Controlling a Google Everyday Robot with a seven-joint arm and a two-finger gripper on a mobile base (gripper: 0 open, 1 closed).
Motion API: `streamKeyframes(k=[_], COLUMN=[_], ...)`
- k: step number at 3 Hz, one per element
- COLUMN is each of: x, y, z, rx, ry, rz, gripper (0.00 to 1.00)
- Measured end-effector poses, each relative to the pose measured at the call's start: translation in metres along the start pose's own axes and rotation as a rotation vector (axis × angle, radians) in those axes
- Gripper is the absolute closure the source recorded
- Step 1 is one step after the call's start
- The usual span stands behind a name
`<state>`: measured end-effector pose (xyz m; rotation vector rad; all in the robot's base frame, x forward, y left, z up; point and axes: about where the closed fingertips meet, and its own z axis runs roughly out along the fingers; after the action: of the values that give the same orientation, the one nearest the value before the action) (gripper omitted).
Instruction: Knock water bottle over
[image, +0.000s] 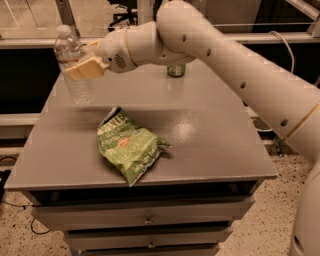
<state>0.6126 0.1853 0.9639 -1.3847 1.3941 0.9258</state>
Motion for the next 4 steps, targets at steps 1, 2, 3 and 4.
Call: streamKeyframes(k=[1, 2, 3, 4], x=[-0.012, 0.0, 0.034, 0.077], y=[-0.019, -0.032, -0.034, -0.027], z=[-0.056, -0.107, -0.144, -0.151], rx=[0.085, 0.131, 0.116, 0.039], ry=[0.099, 0.29, 0.535, 0.727], rz=[-0.057, -0.1, -0.128, -0.136], gripper=[1.0, 1.0, 1.0, 0.98])
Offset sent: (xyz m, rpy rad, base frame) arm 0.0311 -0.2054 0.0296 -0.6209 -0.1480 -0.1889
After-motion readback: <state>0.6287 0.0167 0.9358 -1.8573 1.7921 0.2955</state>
